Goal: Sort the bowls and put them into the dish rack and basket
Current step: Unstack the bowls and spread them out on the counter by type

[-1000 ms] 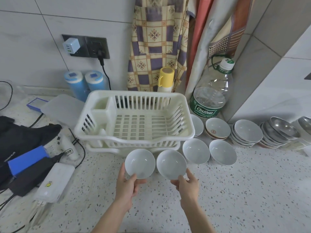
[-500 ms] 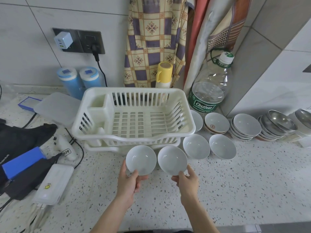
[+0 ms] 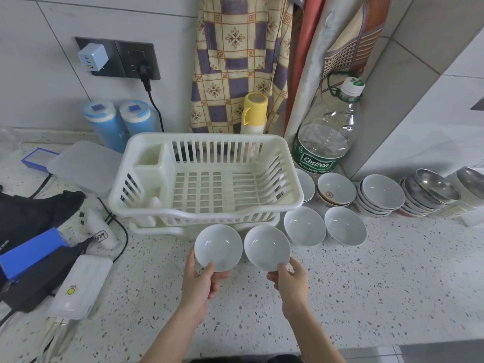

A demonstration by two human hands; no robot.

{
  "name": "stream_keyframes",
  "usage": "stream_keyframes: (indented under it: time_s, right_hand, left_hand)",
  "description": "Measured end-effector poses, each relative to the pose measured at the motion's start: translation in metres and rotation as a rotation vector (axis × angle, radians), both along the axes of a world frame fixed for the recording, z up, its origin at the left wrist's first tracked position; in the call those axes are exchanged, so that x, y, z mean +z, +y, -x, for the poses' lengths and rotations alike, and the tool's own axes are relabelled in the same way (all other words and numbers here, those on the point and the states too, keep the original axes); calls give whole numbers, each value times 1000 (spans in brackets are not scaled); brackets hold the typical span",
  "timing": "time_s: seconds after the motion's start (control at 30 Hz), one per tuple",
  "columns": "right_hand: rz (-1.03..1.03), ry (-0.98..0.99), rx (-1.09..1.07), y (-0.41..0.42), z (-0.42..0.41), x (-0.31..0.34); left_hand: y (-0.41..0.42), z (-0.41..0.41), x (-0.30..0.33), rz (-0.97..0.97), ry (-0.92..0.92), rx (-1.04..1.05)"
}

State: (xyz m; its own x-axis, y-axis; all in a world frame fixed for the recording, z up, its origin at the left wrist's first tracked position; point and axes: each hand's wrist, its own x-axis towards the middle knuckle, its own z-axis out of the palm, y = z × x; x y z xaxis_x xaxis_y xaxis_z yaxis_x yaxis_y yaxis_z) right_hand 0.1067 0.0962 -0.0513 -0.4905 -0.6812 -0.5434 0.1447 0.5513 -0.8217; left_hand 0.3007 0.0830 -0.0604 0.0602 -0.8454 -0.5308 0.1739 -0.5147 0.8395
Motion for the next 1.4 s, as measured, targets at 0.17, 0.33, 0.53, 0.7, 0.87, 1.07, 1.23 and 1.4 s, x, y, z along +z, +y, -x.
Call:
stream_keyframes:
  time_s: [0.17, 0.33, 0.53, 0.7, 0.87, 1.07, 1.23, 1.4]
  right_hand:
    - [-1, 3, 21, 0, 2, 0]
    - [13, 0, 40, 0, 2, 2]
    - [-2, -45, 68, 1, 5, 4]
    - [-20, -96, 150, -1, 13, 8]
    - [-62, -111, 246, -5, 27, 13]
    - [-121, 106, 463, -13, 51, 21]
    - [-118, 315, 532, -22, 89, 37]
    - [-40, 327, 448, -30, 134, 56]
  left_hand:
    - [0, 0, 1, -15, 20, 6]
    - [-1, 0, 3, -28, 41, 12]
    - [1, 1, 4, -51, 33, 23]
    - [4, 7, 4, -70, 19, 58]
    - [7, 13, 10, -97, 2, 89]
    - [17, 21, 15, -156, -81, 182]
    - [29, 43, 21, -110, -145, 290]
    - [29, 80, 33, -10, -232, 357]
